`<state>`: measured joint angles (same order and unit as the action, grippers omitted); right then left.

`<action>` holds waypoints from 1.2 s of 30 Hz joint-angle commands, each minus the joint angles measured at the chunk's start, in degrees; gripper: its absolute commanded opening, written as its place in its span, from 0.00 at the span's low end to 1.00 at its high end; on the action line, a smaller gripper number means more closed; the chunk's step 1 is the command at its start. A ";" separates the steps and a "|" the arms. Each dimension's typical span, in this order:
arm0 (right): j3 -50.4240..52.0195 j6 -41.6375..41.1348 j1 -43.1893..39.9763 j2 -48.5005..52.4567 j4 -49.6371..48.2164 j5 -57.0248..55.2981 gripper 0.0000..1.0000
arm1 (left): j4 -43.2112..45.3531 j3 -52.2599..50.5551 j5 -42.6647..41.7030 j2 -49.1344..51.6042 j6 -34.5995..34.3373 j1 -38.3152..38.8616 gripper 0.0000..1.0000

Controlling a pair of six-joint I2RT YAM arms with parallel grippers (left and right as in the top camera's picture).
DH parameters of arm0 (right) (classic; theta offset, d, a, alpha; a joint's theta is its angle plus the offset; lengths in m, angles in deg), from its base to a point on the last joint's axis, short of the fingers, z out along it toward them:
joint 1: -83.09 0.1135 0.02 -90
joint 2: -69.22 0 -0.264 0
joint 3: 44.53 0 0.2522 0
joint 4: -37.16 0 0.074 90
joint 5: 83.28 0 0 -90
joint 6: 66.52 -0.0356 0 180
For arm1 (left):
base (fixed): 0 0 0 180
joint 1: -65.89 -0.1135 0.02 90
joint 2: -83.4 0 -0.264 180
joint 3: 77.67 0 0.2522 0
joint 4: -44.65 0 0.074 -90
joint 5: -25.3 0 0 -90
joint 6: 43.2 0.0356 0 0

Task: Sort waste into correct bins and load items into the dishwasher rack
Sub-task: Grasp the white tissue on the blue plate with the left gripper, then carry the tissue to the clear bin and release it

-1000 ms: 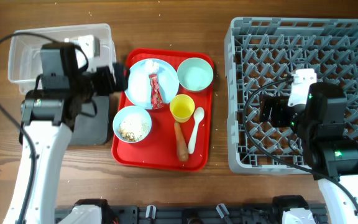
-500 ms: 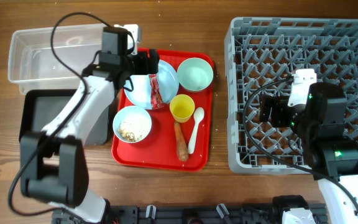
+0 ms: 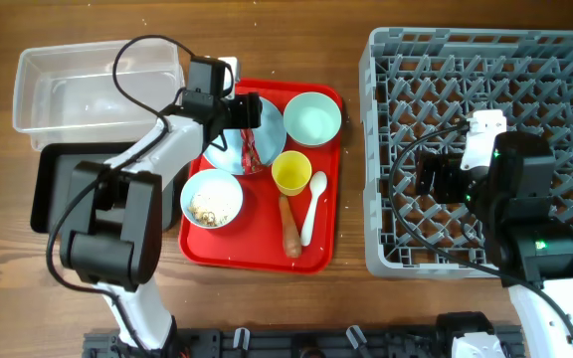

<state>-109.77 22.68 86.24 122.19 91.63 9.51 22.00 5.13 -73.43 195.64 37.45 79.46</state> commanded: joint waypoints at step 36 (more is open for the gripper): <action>-1.29 0.17 -0.24 0.17 -0.09 0.74 1.00 | -2.54 0.63 8.98 -18.21 -0.31 -7.08 0.06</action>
<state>-109.77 22.68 86.24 122.25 91.63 9.51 20.60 5.13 -69.04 182.81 37.04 75.96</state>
